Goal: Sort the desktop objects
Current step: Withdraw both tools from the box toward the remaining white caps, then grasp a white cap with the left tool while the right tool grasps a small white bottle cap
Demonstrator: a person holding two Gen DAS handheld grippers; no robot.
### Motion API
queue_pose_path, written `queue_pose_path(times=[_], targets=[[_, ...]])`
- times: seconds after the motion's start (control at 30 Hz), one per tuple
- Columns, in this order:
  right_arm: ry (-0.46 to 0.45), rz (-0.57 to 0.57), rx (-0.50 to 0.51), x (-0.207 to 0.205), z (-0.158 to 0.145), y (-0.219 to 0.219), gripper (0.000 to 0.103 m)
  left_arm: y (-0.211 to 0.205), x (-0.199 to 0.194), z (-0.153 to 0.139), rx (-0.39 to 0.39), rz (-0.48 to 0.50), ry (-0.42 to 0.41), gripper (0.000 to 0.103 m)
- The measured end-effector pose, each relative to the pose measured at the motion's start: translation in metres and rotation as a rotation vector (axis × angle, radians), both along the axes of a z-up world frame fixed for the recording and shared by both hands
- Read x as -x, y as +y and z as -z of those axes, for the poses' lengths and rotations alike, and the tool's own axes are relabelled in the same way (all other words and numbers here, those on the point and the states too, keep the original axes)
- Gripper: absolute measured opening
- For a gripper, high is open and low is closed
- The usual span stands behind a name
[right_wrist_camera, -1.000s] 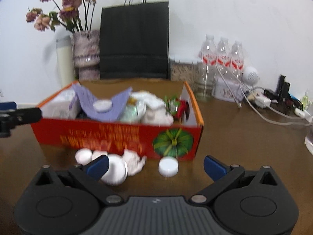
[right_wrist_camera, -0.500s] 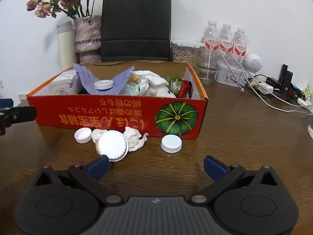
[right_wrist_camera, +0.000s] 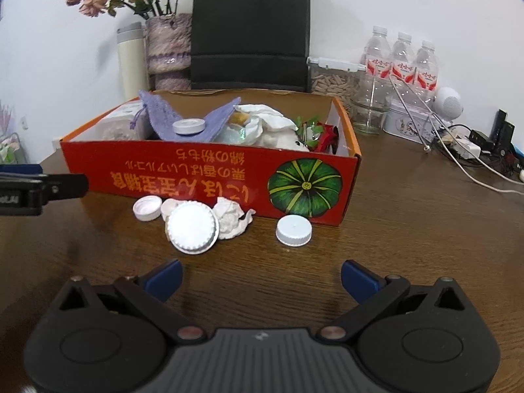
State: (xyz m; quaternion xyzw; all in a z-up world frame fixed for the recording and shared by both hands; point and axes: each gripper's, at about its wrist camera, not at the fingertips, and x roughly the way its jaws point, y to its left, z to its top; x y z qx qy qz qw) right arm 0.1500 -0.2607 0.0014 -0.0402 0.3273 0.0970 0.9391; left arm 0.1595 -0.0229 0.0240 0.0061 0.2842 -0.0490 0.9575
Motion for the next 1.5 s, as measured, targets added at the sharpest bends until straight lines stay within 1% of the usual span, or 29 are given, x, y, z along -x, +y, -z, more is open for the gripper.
queue_pose_path(times=[0.2,0.37,0.53,0.6,0.67,0.8,0.87,0.93,1.03,1.1,1.17,1.2,1.27,1.37,1.4,1.5], targets=[[-0.028,-0.009,0.004,0.000,-0.006,-0.012,0.103,-0.012,-0.005,0.004,-0.035,-0.010,0.010,0.103],[-0.014,-0.003,0.008,-0.010,-0.001,-0.021,0.103,-0.021,-0.013,0.010,-0.061,-0.005,0.031,0.103],[-0.001,-0.013,0.017,-0.022,0.005,-0.024,0.103,-0.029,-0.023,0.016,-0.067,0.014,0.055,0.103],[-0.001,-0.018,0.020,-0.027,0.005,-0.023,0.101,-0.035,-0.028,0.019,-0.080,0.020,0.059,0.103],[0.005,-0.021,0.017,-0.033,0.006,-0.022,0.095,-0.040,-0.031,0.022,-0.091,0.013,0.054,0.103],[0.011,-0.019,0.007,-0.044,0.007,-0.022,0.091,-0.044,-0.038,0.026,-0.055,0.034,0.057,0.102],[0.014,-0.024,-0.002,-0.048,0.008,-0.024,0.081,-0.048,-0.040,0.027,-0.057,0.038,0.058,0.097],[0.016,-0.025,-0.023,-0.051,0.009,-0.026,0.079,-0.051,-0.042,0.029,-0.065,0.045,0.061,0.091],[0.009,-0.024,-0.030,-0.052,0.009,-0.027,0.076,-0.053,-0.044,0.031,-0.050,0.059,0.062,0.088],[0.002,-0.021,-0.033,-0.053,0.009,-0.028,0.071,-0.054,-0.044,0.031,-0.042,0.061,0.064,0.086],[-0.003,-0.021,-0.038,-0.054,0.009,-0.028,0.063,-0.054,-0.042,0.031,-0.028,0.073,0.062,0.079],[-0.006,-0.018,-0.037,-0.053,0.009,-0.028,0.061,-0.053,-0.041,0.031,-0.019,0.084,0.063,0.072],[-0.008,-0.020,-0.037,-0.053,0.009,-0.028,0.061,-0.053,-0.039,0.030,-0.009,0.101,0.063,0.063],[-0.013,-0.027,-0.038,-0.051,0.009,-0.027,0.054,-0.054,-0.038,0.029,-0.009,0.111,0.060,0.057],[-0.015,-0.027,-0.038,-0.051,0.009,-0.026,0.054,-0.054,-0.038,0.029,-0.001,0.117,0.063,0.054],[-0.015,-0.024,-0.045,-0.050,0.009,-0.027,0.054,-0.050,-0.039,0.029,0.026,0.117,0.077,0.054]])
